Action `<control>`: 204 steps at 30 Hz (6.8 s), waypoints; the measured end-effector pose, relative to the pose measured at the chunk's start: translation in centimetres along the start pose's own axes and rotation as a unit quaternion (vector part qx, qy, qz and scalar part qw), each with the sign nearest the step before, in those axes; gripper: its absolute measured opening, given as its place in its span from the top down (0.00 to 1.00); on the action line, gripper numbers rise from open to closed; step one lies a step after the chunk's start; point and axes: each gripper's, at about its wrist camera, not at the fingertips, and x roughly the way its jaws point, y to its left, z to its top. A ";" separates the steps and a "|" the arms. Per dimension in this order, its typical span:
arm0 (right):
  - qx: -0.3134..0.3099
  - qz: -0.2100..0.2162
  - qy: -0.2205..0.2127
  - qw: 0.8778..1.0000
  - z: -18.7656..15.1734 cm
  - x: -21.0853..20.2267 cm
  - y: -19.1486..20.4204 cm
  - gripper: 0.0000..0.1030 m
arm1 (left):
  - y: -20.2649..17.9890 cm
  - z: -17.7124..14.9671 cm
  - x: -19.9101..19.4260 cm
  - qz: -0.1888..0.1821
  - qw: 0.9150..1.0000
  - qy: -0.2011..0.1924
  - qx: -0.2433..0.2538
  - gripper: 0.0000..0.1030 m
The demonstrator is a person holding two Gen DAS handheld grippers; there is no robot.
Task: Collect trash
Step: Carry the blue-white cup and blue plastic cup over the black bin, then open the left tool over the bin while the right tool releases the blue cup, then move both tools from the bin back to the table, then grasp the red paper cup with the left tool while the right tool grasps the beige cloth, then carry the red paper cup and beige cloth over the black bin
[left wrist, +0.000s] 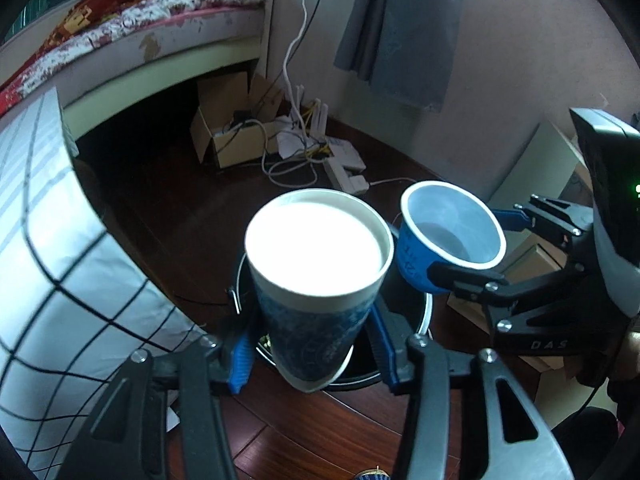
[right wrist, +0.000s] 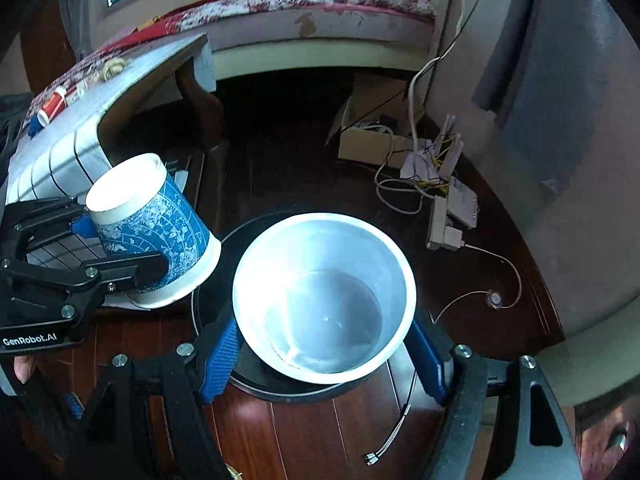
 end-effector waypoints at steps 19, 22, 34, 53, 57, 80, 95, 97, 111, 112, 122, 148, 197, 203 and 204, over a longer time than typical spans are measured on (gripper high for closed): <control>-0.013 -0.029 0.057 0.998 -1.6 2.6 -1.6 0.01 | 1.7 -1.3 1.8 0.060 0.997 0.040 -0.040 0.01; -0.009 -0.031 0.050 0.998 -1.6 1.6 -1.4 0.01 | 1.4 -1.5 0.8 0.061 0.997 0.033 -0.037 0.01; 0.021 -0.056 0.003 0.998 0.1 -3.7 -0.9 0.01 | 1.0 -1.0 -4.7 0.062 0.998 -0.005 -0.028 0.01; -0.002 -0.033 -0.067 0.997 5.6 -8.0 6.3 0.01 | 7.3 -1.4 -13.4 0.112 0.988 -0.078 -0.069 0.01; -0.022 -0.019 -0.070 0.997 6.8 -7.6 9.2 0.01 | 9.4 -2.3 -14.6 0.125 0.984 -0.087 -0.089 0.01; -0.141 0.077 -0.095 0.982 15.3 -5.1 27.9 0.01 | 25.1 -9.6 -22.9 0.228 0.944 -0.114 -0.211 0.01; -0.173 0.109 -0.075 0.976 27.8 3.5 36.8 0.01 | 40.5 -7.0 -23.9 0.297 0.915 -0.106 -0.253 0.13; -0.173 0.106 -0.064 0.977 29.2 5.3 37.1 0.01 | 42.7 -6.2 -23.2 0.288 0.915 -0.106 -0.263 0.21; -0.180 0.109 -0.047 0.977 36.3 13.4 38.4 0.14 | 48.9 -2.0 -18.3 0.297 0.920 -0.080 -0.241 0.26; -0.178 0.108 -0.047 0.977 36.4 13.8 38.5 0.17 | 49.1 -1.9 -18.0 0.296 0.921 -0.077 -0.242 0.27; -0.169 0.102 -0.057 0.979 36.4 13.7 39.3 0.68 | 49.3 -1.5 -17.0 0.301 0.919 -0.067 -0.246 0.41; -0.189 0.087 -0.145 0.967 25.9 -0.8 38.6 0.75 | 36.5 -4.6 -23.7 0.264 0.926 -0.147 -0.226 0.46; 0.019 -0.027 -0.143 0.989 7.7 -13.4 11.0 0.75 | 6.0 0.6 -16.1 0.084 0.988 -0.125 -0.016 0.46; 0.045 -0.035 -0.124 0.991 5.4 -12.8 7.4 0.75 | 3.0 1.0 -13.4 0.061 0.993 -0.099 0.007 0.46; 0.050 -0.034 -0.120 0.991 5.1 -12.6 6.8 0.75 | 2.4 1.0 -12.8 0.056 0.994 -0.092 0.011 0.46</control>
